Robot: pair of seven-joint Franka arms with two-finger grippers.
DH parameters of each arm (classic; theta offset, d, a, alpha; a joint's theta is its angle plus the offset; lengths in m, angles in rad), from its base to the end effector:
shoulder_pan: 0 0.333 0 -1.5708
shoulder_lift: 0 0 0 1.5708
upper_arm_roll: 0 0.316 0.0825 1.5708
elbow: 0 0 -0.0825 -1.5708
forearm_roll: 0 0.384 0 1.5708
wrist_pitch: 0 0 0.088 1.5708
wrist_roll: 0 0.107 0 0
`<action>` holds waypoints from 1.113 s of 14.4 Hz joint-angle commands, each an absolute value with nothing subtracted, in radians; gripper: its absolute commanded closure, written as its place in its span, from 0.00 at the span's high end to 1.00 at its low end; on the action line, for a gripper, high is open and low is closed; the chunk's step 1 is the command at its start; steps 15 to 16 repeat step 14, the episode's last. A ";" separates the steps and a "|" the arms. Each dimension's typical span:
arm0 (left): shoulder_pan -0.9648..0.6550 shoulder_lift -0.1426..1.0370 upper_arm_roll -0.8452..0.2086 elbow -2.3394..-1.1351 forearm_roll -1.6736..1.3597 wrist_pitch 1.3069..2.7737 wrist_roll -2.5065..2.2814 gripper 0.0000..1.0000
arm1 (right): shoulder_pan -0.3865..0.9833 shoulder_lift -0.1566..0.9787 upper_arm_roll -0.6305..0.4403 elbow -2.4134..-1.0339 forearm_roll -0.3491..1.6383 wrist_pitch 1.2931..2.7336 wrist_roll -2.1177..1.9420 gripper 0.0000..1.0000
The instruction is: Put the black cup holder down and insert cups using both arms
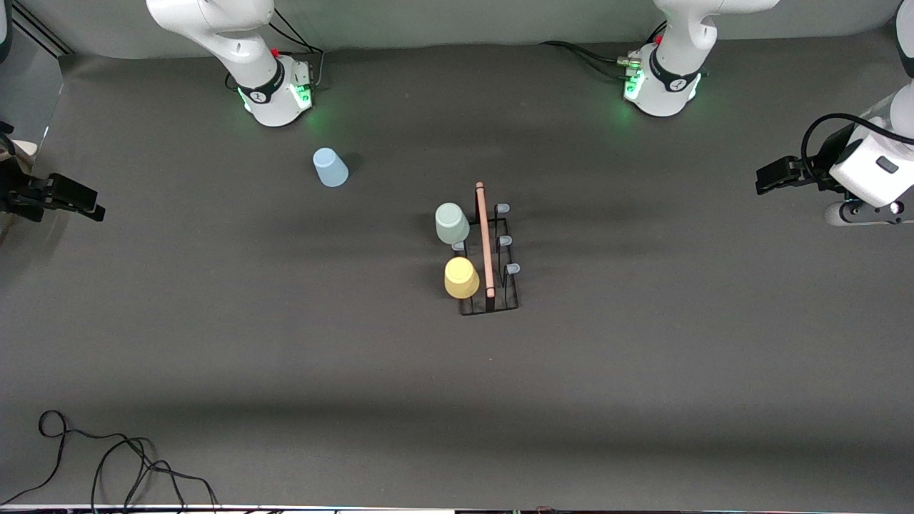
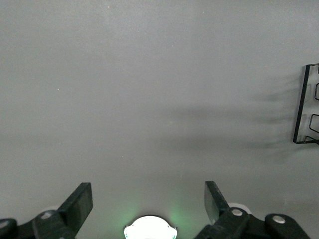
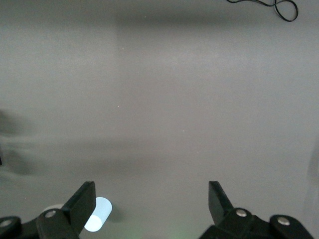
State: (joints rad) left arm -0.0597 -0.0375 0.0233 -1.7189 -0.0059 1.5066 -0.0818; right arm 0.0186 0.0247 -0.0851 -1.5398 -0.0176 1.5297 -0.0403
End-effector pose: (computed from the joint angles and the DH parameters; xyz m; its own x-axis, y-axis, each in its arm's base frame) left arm 0.5290 -0.0197 0.5708 0.9837 0.0454 -0.1739 0.0448 -0.9990 -0.0075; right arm 0.5566 -0.0384 0.6219 0.9990 -0.0269 -0.0355 -0.0263 -0.9995 0.0183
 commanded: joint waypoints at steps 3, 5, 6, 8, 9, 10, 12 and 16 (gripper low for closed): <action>-0.061 -0.046 0.026 -1.724 -0.009 1.513 -0.067 1.00 | 0.012 0.002 -0.068 -1.566 -0.026 1.539 -0.051 1.00; -0.061 -0.046 0.028 -1.724 -0.009 1.513 -0.067 1.00 | 0.012 0.002 -0.071 -1.566 -0.002 1.537 -0.049 1.00; -0.061 -0.046 0.026 -1.724 -0.009 1.513 -0.067 1.00 | 0.012 -0.002 -0.072 -1.568 0.014 1.537 -0.049 1.00; -0.061 -0.046 0.028 -1.724 -0.009 1.513 -0.067 1.00 | 0.012 0.000 -0.072 -1.568 0.014 1.537 -0.048 1.00; -0.061 -0.046 0.028 -1.724 -0.009 1.513 -0.067 1.00 | 0.012 0.000 -0.072 -1.566 0.014 1.537 -0.046 1.00; -0.061 -0.046 0.028 -1.724 -0.009 1.513 -0.067 1.00 | 0.012 0.000 -0.072 -1.566 0.014 1.537 -0.046 1.00; -0.061 -0.046 0.026 -1.724 -0.009 1.513 -0.067 1.00 | 0.011 0.002 -0.072 -1.566 0.014 1.537 -0.048 1.00; -0.061 -0.046 0.028 -1.724 -0.009 1.513 -0.067 1.00 | 0.011 0.002 -0.072 -1.566 0.014 1.537 -0.051 1.00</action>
